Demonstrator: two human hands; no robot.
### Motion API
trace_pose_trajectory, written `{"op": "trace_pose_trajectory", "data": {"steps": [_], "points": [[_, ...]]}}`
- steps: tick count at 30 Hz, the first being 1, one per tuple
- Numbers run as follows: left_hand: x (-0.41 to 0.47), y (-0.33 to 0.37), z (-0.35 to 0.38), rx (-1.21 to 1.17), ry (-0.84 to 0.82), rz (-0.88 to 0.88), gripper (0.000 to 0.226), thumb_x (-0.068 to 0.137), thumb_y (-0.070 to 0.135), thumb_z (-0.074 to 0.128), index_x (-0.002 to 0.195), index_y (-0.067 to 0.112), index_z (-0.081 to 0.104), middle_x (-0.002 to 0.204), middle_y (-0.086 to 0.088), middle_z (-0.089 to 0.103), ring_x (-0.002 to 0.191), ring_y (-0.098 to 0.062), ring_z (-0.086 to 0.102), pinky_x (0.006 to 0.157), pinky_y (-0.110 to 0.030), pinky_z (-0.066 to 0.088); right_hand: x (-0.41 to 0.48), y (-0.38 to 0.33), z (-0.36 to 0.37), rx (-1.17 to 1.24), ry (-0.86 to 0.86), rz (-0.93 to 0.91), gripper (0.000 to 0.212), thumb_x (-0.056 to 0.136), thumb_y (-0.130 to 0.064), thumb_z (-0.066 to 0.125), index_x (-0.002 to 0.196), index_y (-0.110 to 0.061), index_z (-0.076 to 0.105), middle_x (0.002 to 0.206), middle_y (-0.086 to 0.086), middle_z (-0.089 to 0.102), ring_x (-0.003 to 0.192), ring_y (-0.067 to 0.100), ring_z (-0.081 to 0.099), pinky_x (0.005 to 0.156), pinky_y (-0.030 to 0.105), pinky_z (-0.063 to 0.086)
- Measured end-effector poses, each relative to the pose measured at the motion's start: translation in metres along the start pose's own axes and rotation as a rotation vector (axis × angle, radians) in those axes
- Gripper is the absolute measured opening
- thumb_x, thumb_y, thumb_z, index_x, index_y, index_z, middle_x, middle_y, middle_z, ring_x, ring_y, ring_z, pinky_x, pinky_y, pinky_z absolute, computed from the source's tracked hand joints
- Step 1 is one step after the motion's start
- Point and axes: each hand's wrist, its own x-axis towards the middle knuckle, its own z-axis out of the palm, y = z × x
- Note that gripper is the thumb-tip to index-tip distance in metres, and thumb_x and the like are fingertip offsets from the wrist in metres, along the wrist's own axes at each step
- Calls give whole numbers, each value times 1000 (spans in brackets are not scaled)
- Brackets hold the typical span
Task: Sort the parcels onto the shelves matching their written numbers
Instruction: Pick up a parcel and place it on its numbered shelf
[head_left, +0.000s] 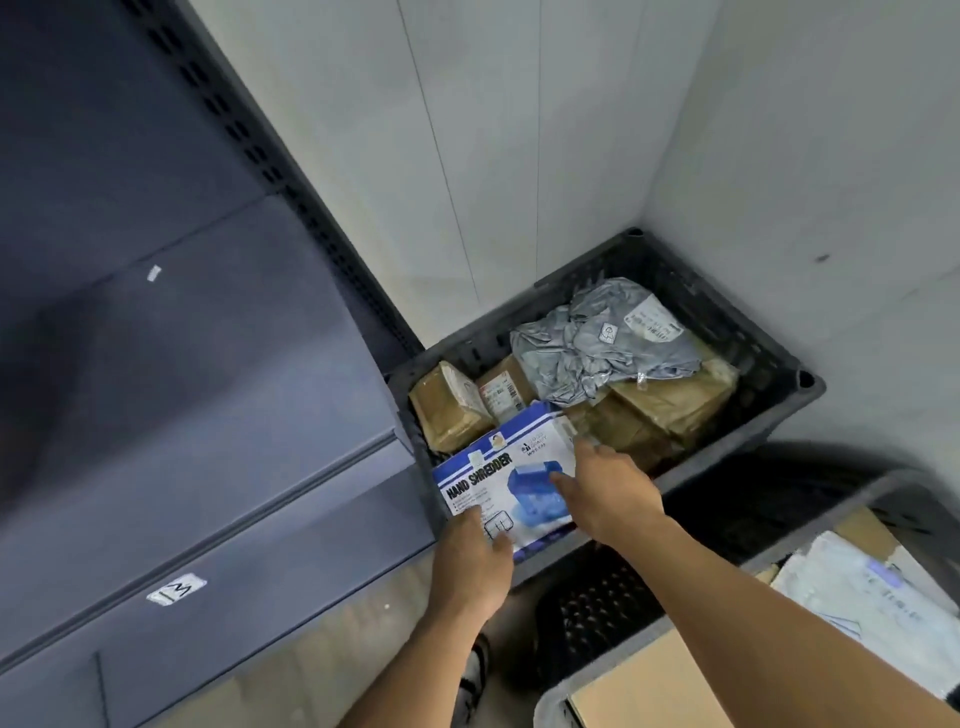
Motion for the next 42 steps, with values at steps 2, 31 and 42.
{"op": "trace_pose_trajectory", "data": {"steps": [2, 31, 42], "points": [[11, -3, 9, 4, 19, -38, 39, 99, 21, 57, 137, 14, 52, 139, -4, 57, 125, -21, 56, 93, -20, 44, 13, 4, 5, -16, -21, -13, 50, 103, -46, 43, 143, -17, 37, 138, 14, 52, 129, 35, 49, 101, 42, 42], [23, 0, 28, -126, 205, -242, 45, 92, 19, 68, 132, 14, 48, 126, -3, 65, 112, -23, 64, 68, -18, 43, 25, 30, -9, 37, -48, -16, 27, 102, -22, 38, 125, -21, 51, 122, 13, 65, 110, 37, 60, 89, 38, 46], [-28, 26, -3, -204, 286, -45, 51, 90, 19, 71, 135, 26, 48, 125, 5, 62, 99, -11, 62, 43, -9, 41, -35, 25, -65, 203, 30, -18, 34, 102, -29, 46, 136, -23, 43, 120, 10, 66, 108, 34, 60, 82, 39, 47]]}}
